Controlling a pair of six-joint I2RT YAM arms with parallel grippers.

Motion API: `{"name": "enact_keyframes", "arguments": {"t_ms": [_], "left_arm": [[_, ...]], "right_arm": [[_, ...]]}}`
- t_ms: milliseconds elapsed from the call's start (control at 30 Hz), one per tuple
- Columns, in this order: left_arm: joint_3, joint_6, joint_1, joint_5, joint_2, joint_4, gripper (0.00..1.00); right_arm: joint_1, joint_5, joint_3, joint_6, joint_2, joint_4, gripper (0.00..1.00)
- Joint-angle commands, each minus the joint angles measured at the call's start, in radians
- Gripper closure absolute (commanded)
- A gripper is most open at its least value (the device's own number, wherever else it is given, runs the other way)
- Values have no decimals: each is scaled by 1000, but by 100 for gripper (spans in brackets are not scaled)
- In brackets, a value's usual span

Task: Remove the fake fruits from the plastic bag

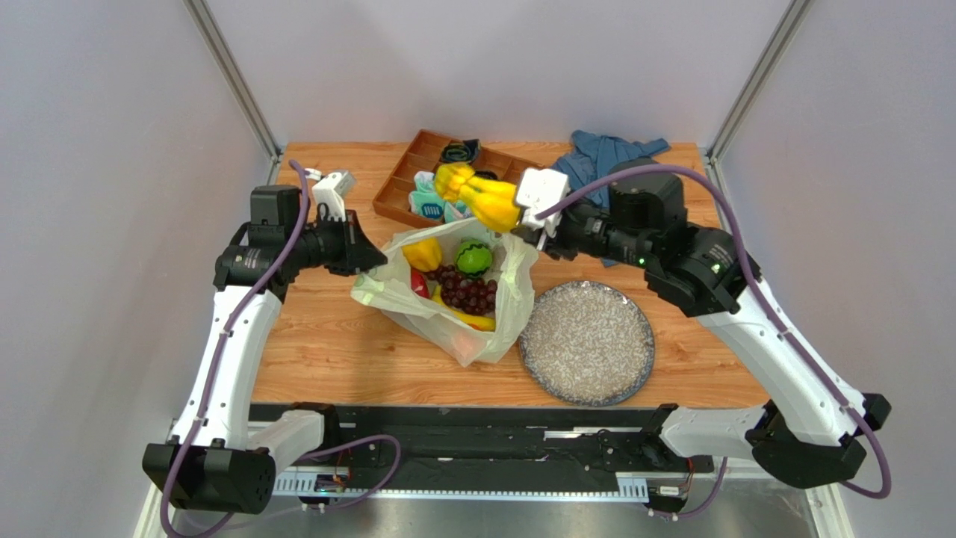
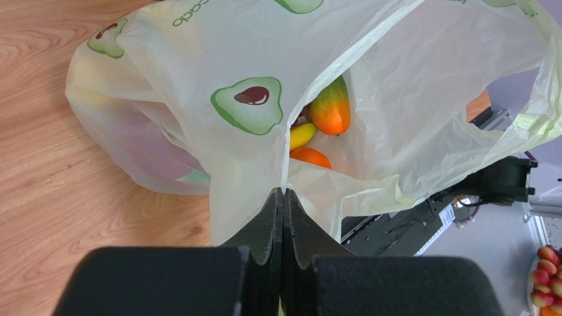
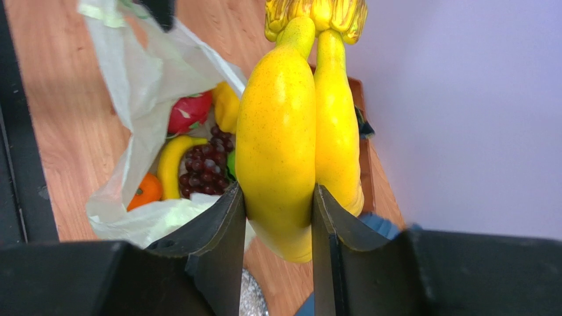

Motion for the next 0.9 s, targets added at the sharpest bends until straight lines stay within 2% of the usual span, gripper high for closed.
{"name": "enact_keyframes", "arguments": {"t_ms": [0,33,100,167,233,400,467,500,533,600,867], "left_arm": [[36,-17,8,9,15,23,100],[41,-17,8,12,17,21,100],[44,-18,8,12,18,21,100],[47,-18,8,15,15,15,100],[43,-15,8,13,10,10,100],[17,-8,8,12,-12,6,100],[1,-6,8,12,-20,6,100],[1,-3,8,9,-26,3,100],[-5,-1,8,7,-29,-2,100],[-7,11,8,6,-34,-11,100],[-36,55,10,-22,-52,-45,100]], "right_arm": [[-116,72,16,150,-49,24,87],[-156,143,5,150,-55,24,87],[-224,158,-42,135,-77,9,87],[-354,78,-70,106,-82,-45,86],[-475,-68,-113,50,-74,-180,85],[-704,-313,-185,-72,27,-498,85],[-747,-418,-206,-120,81,-585,83],[-765,-455,-213,-158,110,-688,82],[-768,-491,-216,-228,183,-736,82],[-769,-523,-223,-293,249,-856,82],[-769,-485,-370,-405,486,-858,82]]}}
